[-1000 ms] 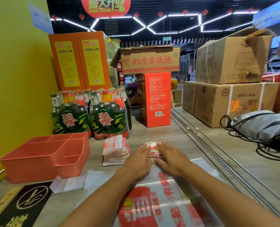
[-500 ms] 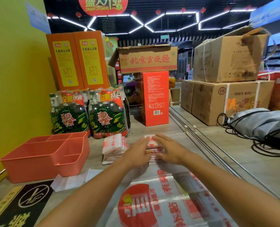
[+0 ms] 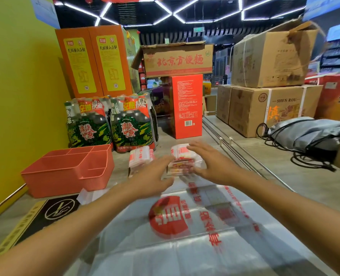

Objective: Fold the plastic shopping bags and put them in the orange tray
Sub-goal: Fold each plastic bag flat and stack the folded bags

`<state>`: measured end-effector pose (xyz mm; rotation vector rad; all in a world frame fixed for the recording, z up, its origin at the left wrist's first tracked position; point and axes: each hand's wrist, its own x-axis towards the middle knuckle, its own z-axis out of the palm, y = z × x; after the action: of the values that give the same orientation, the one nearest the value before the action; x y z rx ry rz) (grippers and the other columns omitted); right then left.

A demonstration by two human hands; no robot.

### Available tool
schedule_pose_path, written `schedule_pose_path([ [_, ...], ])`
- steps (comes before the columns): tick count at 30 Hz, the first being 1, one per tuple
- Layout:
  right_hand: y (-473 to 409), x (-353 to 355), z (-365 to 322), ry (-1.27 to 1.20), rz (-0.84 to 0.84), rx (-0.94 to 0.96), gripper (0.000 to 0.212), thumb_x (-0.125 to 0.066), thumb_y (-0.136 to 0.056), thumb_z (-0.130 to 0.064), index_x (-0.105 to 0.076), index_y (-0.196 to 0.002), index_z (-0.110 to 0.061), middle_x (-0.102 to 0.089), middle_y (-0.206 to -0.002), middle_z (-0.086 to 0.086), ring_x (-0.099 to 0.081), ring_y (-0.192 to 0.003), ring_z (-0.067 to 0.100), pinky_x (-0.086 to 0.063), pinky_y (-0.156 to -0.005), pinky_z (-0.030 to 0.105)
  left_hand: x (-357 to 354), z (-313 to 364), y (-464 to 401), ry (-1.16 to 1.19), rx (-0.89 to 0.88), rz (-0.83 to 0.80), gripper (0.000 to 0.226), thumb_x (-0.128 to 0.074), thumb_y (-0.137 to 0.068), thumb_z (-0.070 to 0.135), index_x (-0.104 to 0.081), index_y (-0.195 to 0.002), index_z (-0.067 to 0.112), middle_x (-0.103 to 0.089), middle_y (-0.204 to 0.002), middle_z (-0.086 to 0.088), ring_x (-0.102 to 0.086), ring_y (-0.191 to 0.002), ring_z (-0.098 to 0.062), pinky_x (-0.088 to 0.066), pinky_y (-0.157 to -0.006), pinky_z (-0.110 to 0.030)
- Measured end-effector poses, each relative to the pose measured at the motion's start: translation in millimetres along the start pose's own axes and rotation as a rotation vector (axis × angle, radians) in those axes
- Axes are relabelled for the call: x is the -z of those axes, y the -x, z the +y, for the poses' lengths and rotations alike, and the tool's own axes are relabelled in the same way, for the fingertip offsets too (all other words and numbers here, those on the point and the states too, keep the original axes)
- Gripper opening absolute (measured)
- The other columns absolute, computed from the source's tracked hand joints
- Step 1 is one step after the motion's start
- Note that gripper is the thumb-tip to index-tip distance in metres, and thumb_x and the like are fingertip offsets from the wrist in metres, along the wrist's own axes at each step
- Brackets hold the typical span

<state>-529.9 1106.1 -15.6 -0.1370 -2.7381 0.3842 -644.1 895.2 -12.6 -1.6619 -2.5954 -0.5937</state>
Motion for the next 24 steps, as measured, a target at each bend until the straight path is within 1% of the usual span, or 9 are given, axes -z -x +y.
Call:
schedule_pose_path([
  [2, 32, 2, -19, -0.058, -0.02, 0.052, 0.072, -0.066, -0.095, -0.041, -0.03, -0.157, -0.031, -0.022, -0.164, -0.013, -0.012, -0.151, 0.003, -0.015, -0.123, 0.028, 3, 10, 35, 0.02, -0.017, -0.052, 0.063, -0.058, -0.1, 0.036, -0.029, -0.156, 0.03, -0.037, -0.158, 0.01, -0.037, -0.141, -0.009, -0.032, -0.112, -0.027],
  [5, 83, -5, -42, -0.112, -0.174, 0.116, 0.066, -0.063, -0.096, -0.045, -0.034, -0.155, -0.035, -0.03, -0.161, -0.015, -0.026, -0.144, -0.001, -0.019, -0.115, 0.015, 0, 16, 88, 0.023, -0.054, -0.123, 0.052, -0.057, -0.101, 0.035, -0.039, -0.15, 0.034, -0.043, -0.15, 0.018, -0.041, -0.132, 0.0, -0.034, -0.11, -0.019],
  [8, 121, -18, -56, -0.092, -0.373, 0.188, 0.063, -0.059, -0.097, -0.05, -0.032, -0.154, -0.039, -0.033, -0.158, -0.019, -0.034, -0.141, 0.001, -0.031, -0.117, 0.027, -7, 17, 131, 0.018, -0.136, -0.21, 0.053, -0.059, -0.1, 0.032, -0.041, -0.149, 0.032, -0.042, -0.147, 0.022, -0.037, -0.131, 0.006, -0.028, -0.113, -0.016],
  [10, 137, -24, -62, -0.077, -0.467, 0.213, 0.061, -0.053, -0.1, -0.054, -0.028, -0.155, -0.041, -0.03, -0.159, -0.022, -0.032, -0.142, 0.001, -0.03, -0.118, 0.029, -13, 17, 150, -0.018, -0.19, -0.256, 0.055, -0.056, -0.102, 0.036, -0.036, -0.153, 0.033, -0.029, -0.156, 0.023, -0.024, -0.139, 0.009, -0.015, -0.116, -0.01],
  [12, 146, -23, -67, -0.072, -0.509, 0.188, 0.063, -0.049, -0.099, -0.062, -0.027, -0.155, -0.044, -0.024, -0.161, -0.025, -0.027, -0.144, -0.001, -0.026, -0.121, 0.03, -15, 20, 163, -0.009, -0.179, -0.286, 0.059, -0.053, -0.102, 0.042, -0.028, -0.155, 0.035, -0.015, -0.153, 0.03, -0.01, -0.137, 0.016, 0.0, -0.107, 0.003],
  [14, 152, -19, -71, -0.097, -0.509, 0.155, 0.067, -0.049, -0.095, -0.068, -0.028, -0.154, -0.045, -0.023, -0.161, -0.027, -0.026, -0.144, -0.003, -0.024, -0.121, 0.03, -20, 21, 171, 0.042, -0.135, -0.296, 0.065, -0.052, -0.1, 0.05, -0.021, -0.156, 0.039, -0.011, -0.153, 0.032, -0.006, -0.137, 0.018, 0.004, -0.103, 0.005],
  [18, 163, -20, -78, -0.111, -0.512, 0.147, 0.064, -0.05, -0.094, -0.068, -0.034, -0.152, -0.046, -0.021, -0.162, -0.025, -0.021, -0.147, -0.002, -0.018, -0.122, 0.029, -34, 26, 185, 0.1, -0.054, -0.254, 0.076, -0.056, -0.093, 0.063, -0.018, -0.157, 0.044, -0.009, -0.161, 0.031, -0.007, -0.145, 0.013, -0.006, -0.116, -0.012],
  [22, 166, -19, -79, -0.091, -0.526, 0.138, 0.063, -0.051, -0.093, -0.07, -0.036, -0.151, -0.049, -0.018, -0.163, -0.025, -0.015, -0.146, -0.005, -0.013, -0.121, 0.027, -32, 31, 189, 0.11, -0.029, -0.253, 0.061, -0.061, -0.089, 0.064, -0.044, -0.144, 0.046, -0.026, -0.149, 0.039, -0.021, -0.128, 0.025, -0.017, -0.106, 0.0],
  [24, 166, -17, -79, -0.087, -0.536, 0.138, 0.066, -0.053, -0.09, -0.073, -0.036, -0.149, -0.051, -0.019, -0.162, -0.027, -0.016, -0.145, -0.005, -0.015, -0.12, 0.027, -30, 30, 189, 0.076, -0.023, -0.209, 0.051, -0.063, -0.087, 0.065, -0.054, -0.133, 0.047, -0.035, -0.151, 0.033, -0.032, -0.133, 0.015, -0.026, -0.11, -0.01],
])
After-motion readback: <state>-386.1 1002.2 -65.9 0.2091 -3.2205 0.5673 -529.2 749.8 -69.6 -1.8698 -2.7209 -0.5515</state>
